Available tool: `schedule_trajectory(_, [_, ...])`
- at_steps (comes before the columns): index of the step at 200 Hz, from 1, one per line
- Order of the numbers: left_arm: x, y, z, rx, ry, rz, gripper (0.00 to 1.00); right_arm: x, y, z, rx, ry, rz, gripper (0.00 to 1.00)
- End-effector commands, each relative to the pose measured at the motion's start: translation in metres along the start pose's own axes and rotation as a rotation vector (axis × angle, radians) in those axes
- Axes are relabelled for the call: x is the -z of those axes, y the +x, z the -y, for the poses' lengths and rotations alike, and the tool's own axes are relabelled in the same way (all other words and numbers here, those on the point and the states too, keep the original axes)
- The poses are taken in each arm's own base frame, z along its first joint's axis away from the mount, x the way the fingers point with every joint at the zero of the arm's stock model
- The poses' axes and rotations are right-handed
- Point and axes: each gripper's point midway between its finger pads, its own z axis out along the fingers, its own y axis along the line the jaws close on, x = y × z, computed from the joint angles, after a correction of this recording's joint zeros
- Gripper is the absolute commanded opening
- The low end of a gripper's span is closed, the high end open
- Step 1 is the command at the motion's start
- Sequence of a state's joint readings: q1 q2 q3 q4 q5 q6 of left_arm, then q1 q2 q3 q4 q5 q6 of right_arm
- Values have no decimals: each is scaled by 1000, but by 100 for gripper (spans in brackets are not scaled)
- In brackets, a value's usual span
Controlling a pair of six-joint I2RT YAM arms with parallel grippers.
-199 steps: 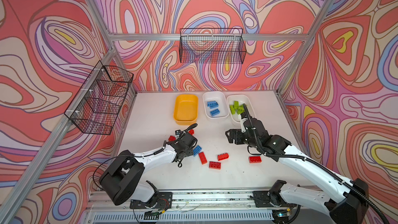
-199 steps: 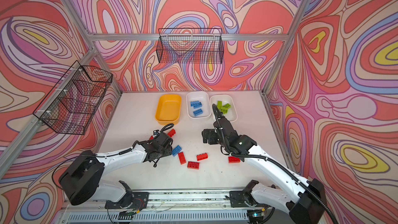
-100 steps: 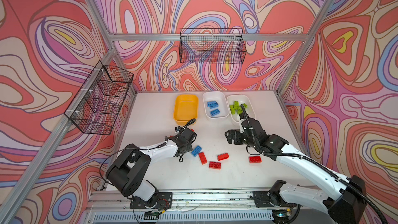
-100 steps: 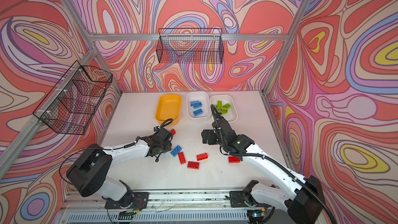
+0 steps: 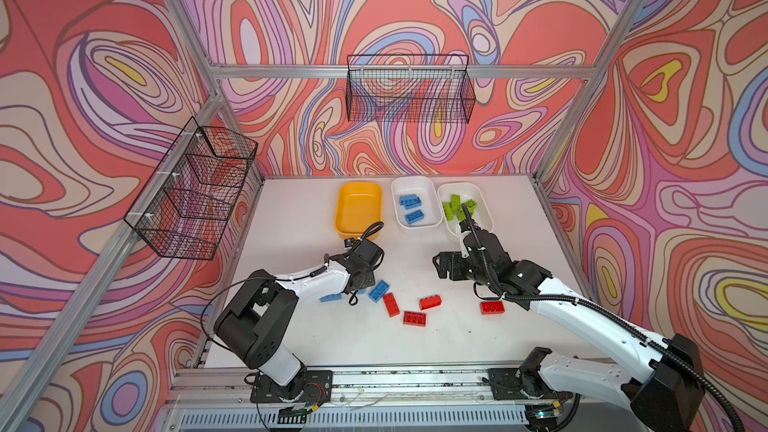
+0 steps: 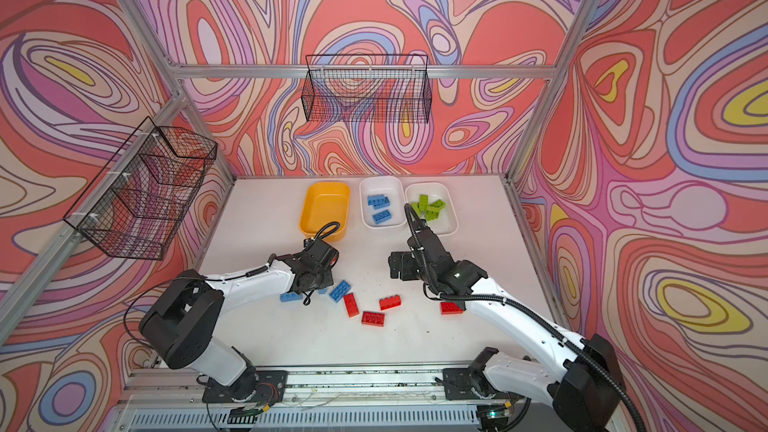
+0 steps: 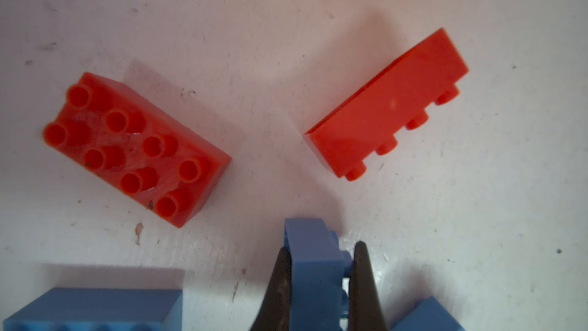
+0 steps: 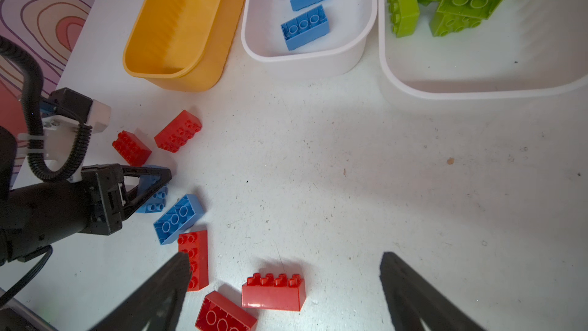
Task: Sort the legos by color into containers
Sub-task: 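Move the left gripper back to a blue brick among the red bricks and grasp it, then carry the blue brick with the left gripper into the nearer white tray and release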
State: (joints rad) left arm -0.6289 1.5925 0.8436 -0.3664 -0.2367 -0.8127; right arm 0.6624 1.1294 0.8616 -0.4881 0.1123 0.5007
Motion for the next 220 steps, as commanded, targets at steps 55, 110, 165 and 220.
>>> schedule_trajectory(55, [22,-26,39,-107,-5,7,0,14,-4,1,4,-14,52,98])
schedule_trajectory(110, [34,-94,104,-170,61,117,0,23,-7,6,2,0,85,98])
schedule_trajectory(165, [30,-169,193,-241,153,226,3,24,-16,3,9,1,107,98])
schedule_trajectory(220, [-12,-202,231,-243,220,268,6,16,-18,4,14,17,109,98])
